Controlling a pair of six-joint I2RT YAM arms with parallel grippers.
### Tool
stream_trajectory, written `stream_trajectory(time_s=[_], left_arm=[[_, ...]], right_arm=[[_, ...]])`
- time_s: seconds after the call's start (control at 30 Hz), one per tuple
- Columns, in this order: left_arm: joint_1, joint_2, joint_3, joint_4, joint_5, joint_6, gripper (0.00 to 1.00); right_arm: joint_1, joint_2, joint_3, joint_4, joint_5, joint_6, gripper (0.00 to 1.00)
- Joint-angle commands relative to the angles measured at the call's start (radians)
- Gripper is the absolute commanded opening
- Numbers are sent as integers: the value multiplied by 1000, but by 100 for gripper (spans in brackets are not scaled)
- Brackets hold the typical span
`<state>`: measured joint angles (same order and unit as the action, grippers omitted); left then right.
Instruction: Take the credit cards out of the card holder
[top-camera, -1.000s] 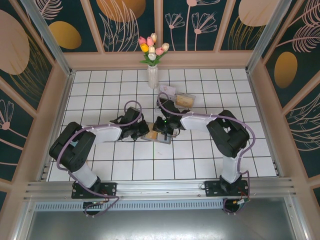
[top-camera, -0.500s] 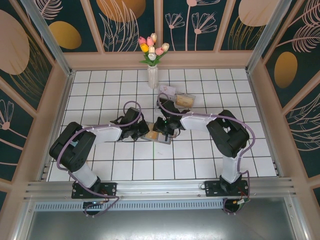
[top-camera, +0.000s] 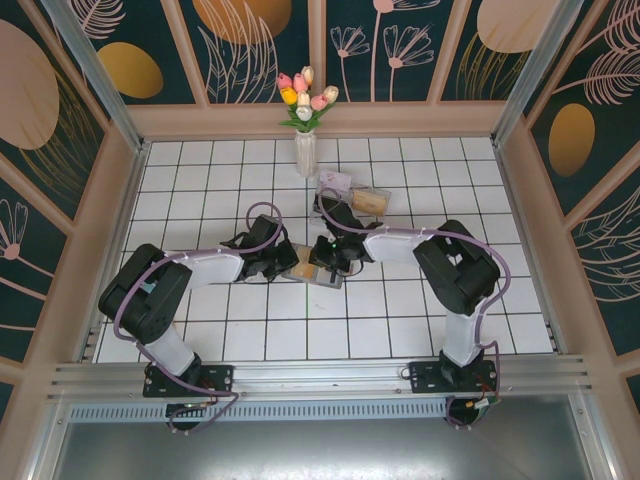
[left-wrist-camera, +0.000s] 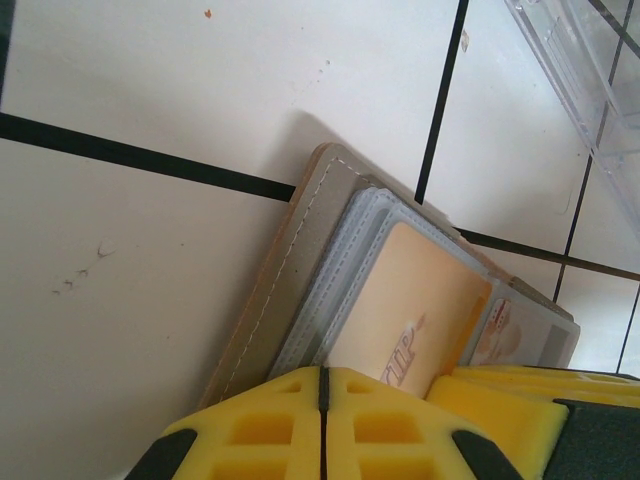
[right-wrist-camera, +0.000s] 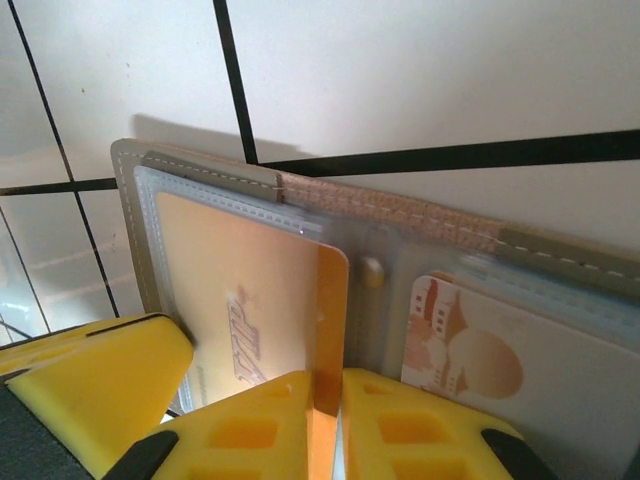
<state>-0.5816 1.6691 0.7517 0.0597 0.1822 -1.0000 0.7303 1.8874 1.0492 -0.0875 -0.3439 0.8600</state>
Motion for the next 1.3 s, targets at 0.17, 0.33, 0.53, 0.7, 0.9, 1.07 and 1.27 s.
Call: stream_trajectory(time_s=[0.17,0.33,0.53,0.7,0.9,1.07,1.27], left_arm=[[5,38,-42,-122,-54,-13,9],[6,37,-39,-127,-55,-13,11],[7,17,-33,-103,-39,4,14],[6,-27,23,-76,-9,81,14],[7,-25,78,-127,-51,147,14],[8,17,92,-136,-91,144,10],[6,72,72,-109,-50,124,6]], right_arm=[[-32,-59,-90,50,-50,-43,7],[-52,-100,-123,49,-53,-66,0],[-62,-126,-154,105,-100,-75,0],[-60,-137,-175,215,-151,-22,11],[-62,-111,-173,243,-104,84,18],[-60,-86,-159,251,-107,94,19],[-60,-52,-136,221,-109,88,19]])
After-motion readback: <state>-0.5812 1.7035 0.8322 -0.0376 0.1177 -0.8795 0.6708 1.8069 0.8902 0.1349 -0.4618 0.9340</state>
